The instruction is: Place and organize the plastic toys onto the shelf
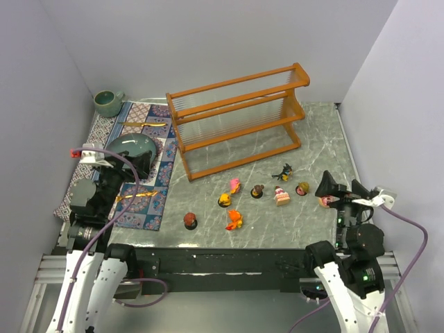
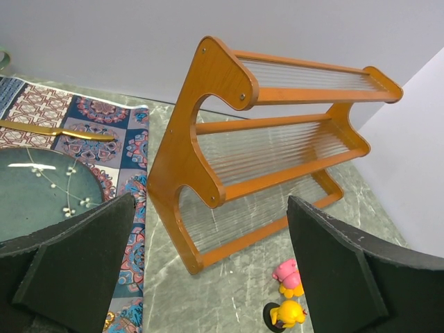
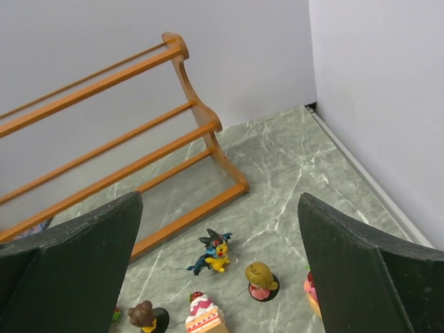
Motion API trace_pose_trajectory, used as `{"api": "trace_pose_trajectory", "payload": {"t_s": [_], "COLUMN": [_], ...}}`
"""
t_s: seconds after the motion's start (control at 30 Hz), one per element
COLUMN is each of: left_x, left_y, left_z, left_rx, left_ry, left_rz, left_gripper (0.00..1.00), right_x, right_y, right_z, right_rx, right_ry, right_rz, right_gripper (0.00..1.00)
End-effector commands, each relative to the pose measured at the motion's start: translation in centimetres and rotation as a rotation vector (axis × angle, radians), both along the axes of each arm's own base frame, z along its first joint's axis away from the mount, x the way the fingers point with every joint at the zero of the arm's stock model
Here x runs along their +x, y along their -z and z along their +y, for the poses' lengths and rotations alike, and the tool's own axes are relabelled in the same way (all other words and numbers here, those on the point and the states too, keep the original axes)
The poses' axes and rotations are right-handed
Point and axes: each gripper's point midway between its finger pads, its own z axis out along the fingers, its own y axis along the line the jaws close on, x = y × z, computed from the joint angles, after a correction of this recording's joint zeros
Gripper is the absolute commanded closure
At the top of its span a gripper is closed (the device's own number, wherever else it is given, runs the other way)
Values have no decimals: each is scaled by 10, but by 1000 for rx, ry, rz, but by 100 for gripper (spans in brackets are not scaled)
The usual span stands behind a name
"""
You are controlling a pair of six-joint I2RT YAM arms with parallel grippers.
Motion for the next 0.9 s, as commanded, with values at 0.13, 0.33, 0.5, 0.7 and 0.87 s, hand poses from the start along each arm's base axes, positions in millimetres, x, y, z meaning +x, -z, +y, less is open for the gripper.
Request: {"api": "trace_pose_trajectory", "payload": {"t_s": [0.13,0.33,0.5,0.7,0.87], "left_x": [-10,-15,-17,-22,-23], "left_y": [-29,-21,-5,-3,-4], "left_z": [4,9,8,11,8], "left_rx": [-5,-4,-14,-2,-1], "left_ry": [-18,-49,-52,-69,-52], "left_rz": [-85,-73,-28,-27,-32], "left_gripper": [3,3,3,3,3], "right_x": [-32,-4,24,36,37], "right_y": [-48,-36,5,41,76], "right_z": [20,49,78,122,195], "right_rx": [45,66,57,55,-3], "right_ry": [-160,-268,-367,-548,-776], "right_rz": [-52,125,464,573,589], "right_gripper": [0,0,0,0,0]}}
